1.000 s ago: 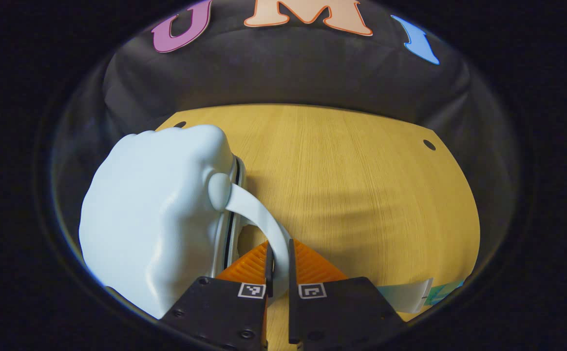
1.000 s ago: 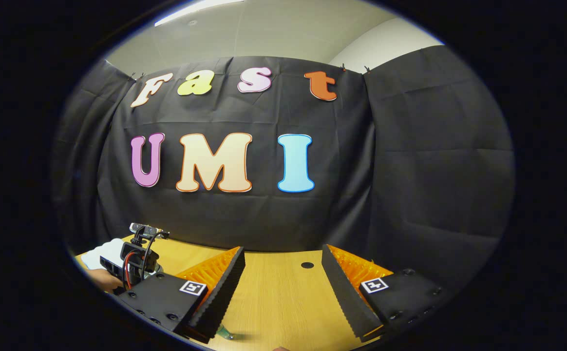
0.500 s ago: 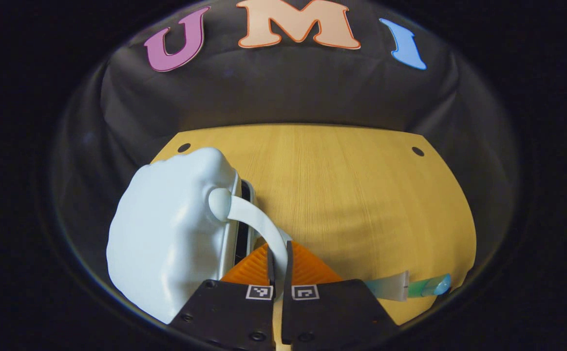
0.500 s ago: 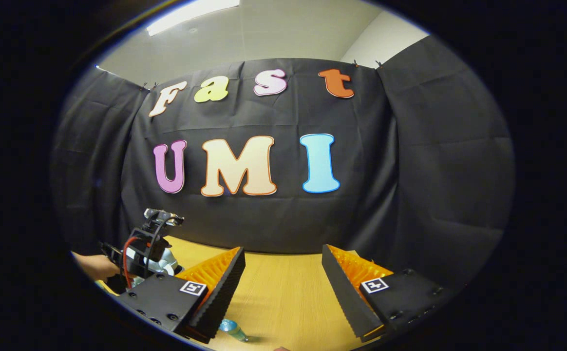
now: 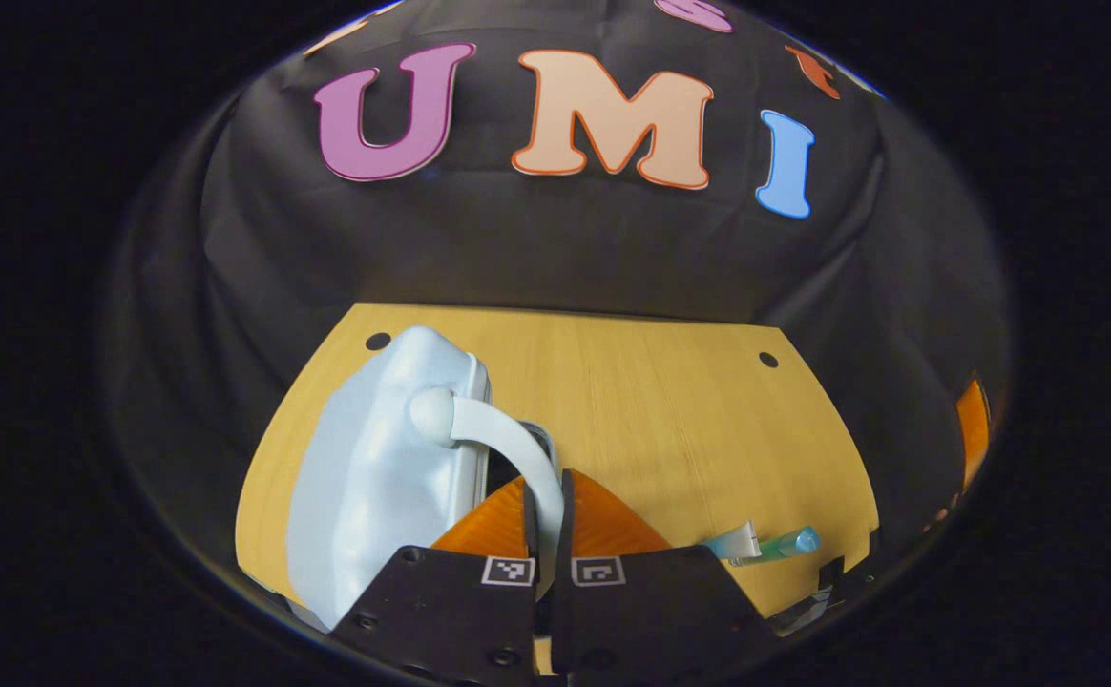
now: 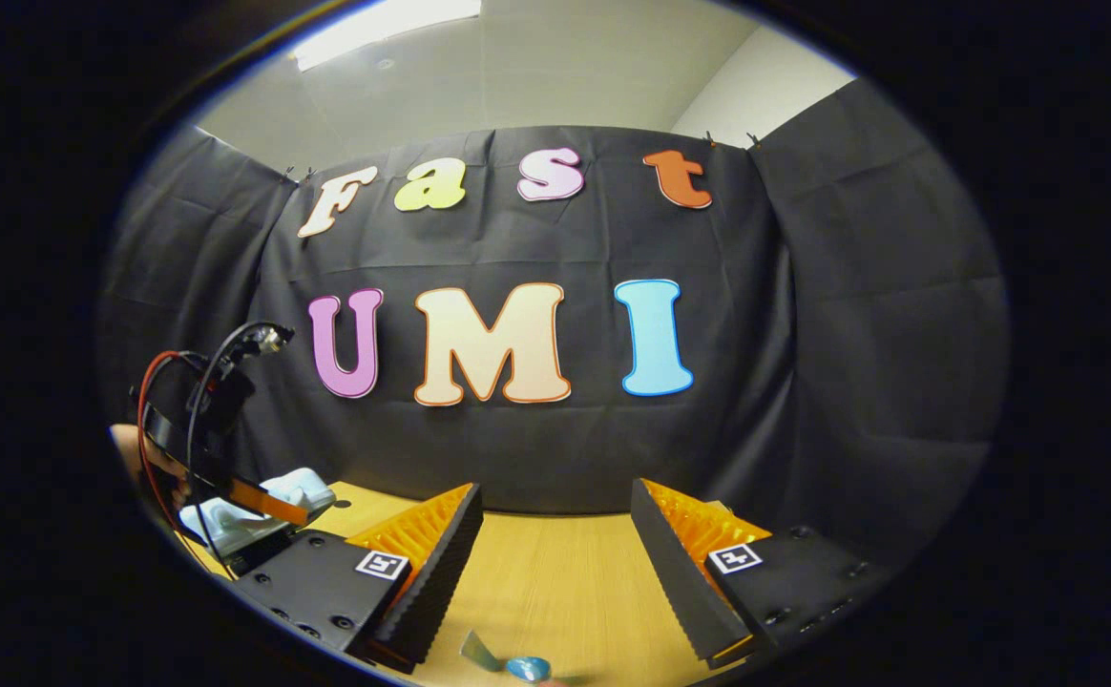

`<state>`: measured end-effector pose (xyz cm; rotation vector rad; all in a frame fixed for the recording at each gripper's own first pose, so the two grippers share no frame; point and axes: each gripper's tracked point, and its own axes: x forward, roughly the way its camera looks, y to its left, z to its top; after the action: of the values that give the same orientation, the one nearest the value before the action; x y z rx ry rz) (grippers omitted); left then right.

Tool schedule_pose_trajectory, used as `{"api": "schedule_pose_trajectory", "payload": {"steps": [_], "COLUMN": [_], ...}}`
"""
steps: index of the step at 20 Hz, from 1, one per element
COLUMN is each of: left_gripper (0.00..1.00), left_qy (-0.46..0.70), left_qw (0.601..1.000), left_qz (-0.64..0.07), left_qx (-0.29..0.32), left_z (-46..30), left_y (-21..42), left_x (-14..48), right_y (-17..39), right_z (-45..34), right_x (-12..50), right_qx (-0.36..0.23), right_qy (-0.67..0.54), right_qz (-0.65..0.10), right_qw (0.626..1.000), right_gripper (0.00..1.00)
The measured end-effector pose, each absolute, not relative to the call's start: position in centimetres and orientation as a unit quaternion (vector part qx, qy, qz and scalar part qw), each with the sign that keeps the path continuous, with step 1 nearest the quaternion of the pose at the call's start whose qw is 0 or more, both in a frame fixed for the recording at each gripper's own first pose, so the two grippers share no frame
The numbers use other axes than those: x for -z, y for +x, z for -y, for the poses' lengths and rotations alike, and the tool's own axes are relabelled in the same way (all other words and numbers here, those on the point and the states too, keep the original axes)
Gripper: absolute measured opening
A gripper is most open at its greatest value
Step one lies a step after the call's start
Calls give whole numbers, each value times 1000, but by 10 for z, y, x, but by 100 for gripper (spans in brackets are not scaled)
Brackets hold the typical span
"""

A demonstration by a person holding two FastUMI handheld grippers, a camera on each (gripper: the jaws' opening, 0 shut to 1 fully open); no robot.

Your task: First open the suitcase, pack the skin care products into it, and then close the suitcase.

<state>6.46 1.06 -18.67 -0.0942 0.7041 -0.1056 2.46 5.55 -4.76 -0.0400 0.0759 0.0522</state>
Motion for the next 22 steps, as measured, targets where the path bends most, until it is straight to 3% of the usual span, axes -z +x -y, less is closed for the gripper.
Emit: {"api": "schedule_pose_trajectory", "payload": {"steps": [6,9,22], "left_gripper": [0,0,0], "left_qy": [-64,-69,-33], "left_qw": [944,946,953], "left_qz": [-319,-312,-298], "left_qx": [61,57,-41], "left_z": [-59,-92,-277], "left_y": [67,72,75], "left_x": [154,146,157], "right_y": [35,37,35], "right_z": [-97,-118,-192], "right_x": [49,45,54], "right_qx": [-13,-9,1], "right_qy": [-20,-29,-39], "right_qz": [-38,-30,-29], "right_qw": [999,999,999], "right_gripper": [100,96,98]}}
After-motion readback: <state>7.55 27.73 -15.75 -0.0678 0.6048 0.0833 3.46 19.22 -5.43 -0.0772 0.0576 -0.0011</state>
